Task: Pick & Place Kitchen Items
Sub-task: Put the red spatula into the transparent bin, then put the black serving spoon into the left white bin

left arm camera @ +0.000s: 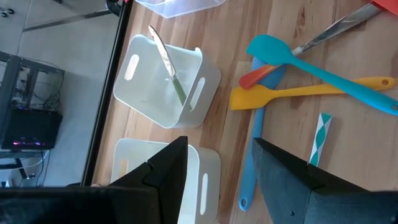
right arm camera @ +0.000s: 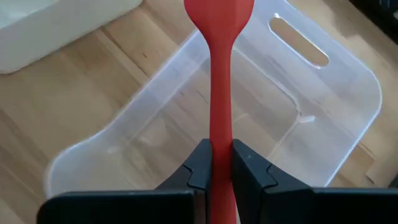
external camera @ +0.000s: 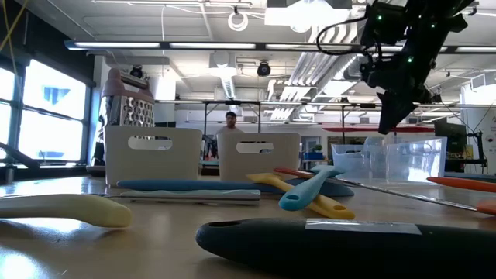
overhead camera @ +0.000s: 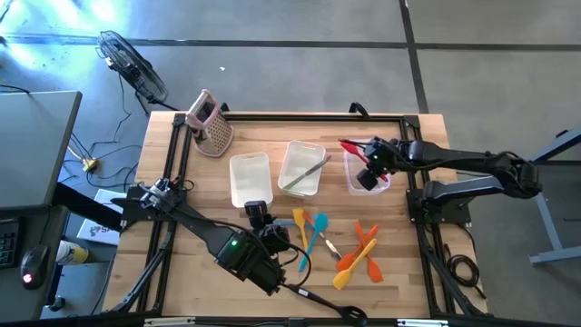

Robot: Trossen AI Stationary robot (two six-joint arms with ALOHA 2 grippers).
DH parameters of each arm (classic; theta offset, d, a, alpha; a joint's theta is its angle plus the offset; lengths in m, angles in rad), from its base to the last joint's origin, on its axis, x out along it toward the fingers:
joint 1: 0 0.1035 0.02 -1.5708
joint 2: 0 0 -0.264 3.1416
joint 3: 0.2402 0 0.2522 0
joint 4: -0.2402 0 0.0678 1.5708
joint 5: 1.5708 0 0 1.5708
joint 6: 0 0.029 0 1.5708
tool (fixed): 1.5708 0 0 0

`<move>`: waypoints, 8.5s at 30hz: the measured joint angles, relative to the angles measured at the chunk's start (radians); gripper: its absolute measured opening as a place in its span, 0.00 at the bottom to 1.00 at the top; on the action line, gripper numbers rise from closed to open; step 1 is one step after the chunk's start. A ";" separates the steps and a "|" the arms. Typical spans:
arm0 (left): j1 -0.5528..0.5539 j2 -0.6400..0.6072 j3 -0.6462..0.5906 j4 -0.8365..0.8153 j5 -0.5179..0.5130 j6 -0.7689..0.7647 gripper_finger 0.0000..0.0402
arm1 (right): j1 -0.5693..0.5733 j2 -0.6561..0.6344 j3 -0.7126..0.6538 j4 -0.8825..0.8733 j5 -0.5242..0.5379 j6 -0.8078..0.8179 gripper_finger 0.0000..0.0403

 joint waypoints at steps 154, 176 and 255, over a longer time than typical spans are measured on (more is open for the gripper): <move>0.052 -0.518 -0.587 0.324 0.458 0.543 0.43 | 1.174 0.999 0.644 0.450 0.001 0.490 0.33; 0.051 -0.517 -0.818 0.882 0.614 0.429 0.43 | 1.149 0.988 0.539 0.469 -0.116 0.613 0.33; 0.316 -0.647 -1.264 2.132 0.610 1.176 0.43 | 0.803 0.372 0.502 0.417 0.562 -0.807 0.09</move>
